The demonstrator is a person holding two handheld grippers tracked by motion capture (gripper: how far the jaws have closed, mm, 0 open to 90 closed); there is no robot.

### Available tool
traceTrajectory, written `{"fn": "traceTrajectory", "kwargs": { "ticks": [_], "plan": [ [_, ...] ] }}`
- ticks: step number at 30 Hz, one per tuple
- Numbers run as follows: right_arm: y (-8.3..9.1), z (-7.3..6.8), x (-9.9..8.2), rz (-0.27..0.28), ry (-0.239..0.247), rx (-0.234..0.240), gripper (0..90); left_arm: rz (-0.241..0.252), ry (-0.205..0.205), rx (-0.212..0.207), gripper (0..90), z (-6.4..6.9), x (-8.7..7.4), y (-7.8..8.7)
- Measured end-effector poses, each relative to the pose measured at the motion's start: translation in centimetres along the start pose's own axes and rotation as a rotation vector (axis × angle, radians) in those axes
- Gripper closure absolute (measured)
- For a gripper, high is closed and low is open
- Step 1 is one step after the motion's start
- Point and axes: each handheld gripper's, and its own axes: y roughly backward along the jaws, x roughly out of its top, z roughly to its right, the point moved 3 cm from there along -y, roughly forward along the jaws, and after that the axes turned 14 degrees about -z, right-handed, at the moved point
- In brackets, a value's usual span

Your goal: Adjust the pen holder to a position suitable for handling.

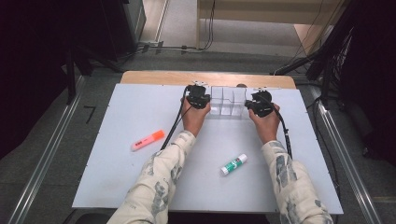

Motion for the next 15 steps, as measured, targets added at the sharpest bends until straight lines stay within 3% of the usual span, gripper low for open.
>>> {"fn": "traceTrajectory", "kwargs": {
  "ticks": [15],
  "plan": [
    [0.0, -0.3, -0.5, 0.007, 0.008, 0.026, 87.9, -0.011, -0.018, -0.010, 90.0, 0.0, -0.8, 1.2]
  ]
}}
